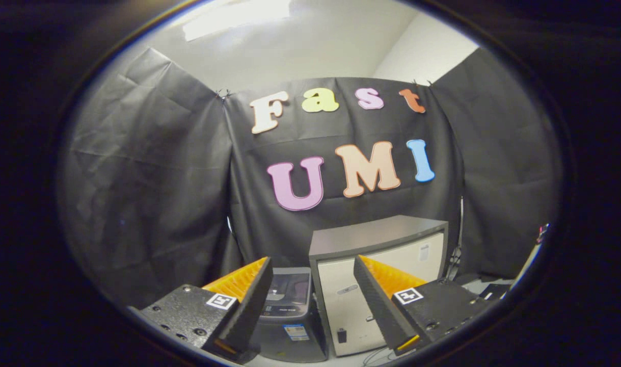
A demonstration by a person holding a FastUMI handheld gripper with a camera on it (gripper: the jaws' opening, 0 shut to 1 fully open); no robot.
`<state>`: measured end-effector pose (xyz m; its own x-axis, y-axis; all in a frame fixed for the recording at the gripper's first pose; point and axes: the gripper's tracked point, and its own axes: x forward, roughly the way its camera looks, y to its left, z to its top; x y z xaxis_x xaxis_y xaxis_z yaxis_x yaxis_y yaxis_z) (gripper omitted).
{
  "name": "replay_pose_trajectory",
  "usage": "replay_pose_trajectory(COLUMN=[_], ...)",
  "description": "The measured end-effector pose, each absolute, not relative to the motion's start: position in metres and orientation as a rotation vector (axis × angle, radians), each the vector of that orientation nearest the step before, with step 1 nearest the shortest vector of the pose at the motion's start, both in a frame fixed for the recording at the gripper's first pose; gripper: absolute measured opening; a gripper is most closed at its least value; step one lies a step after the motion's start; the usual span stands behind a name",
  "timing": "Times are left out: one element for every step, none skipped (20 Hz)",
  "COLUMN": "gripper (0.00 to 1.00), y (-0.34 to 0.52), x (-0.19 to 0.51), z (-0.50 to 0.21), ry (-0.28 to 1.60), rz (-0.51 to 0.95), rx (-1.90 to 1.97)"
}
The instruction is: Put the clothes into the washing machine and then close the washing machine lid.
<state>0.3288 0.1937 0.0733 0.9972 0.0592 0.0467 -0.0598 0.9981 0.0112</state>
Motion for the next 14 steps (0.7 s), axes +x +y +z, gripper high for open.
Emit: replay_pose_trajectory(gripper=[0.97,0.97,0.97,0.97,0.97,0.97,0.97,0.97,0.97,0.97,0.97,0.97,0.97,0.97], y=[0.193,0.194,0.196,0.197,0.202,0.210,0.216,0.220,0.222,0.226,0.233,0.237,0.236,0.236], x=[0.327,0.326,0.326,0.329,0.331,0.332,0.332,0.330,0.330,0.331,0.333,0.332,0.333,0.332], z=[0.075,0.076,0.074,0.071,0.069,0.068,0.066,0.062,0.060,0.056,0.051,0.045,0.044,0.044], ry=[-0.050,-0.049,-0.043,-0.039,-0.037,-0.033,-0.027,-0.021,-0.019,-0.013,0.002,0.012,0.010,0.007], rz=[0.057,0.056,0.063,0.072,0.089,0.105,0.114,0.117,0.112,0.120,0.135,0.140,0.133,0.132], rx=[0.022,0.023,0.021,0.018,0.011,0.003,-0.006,-0.016,-0.034,-0.055,-0.070,-0.086,-0.090,-0.084])
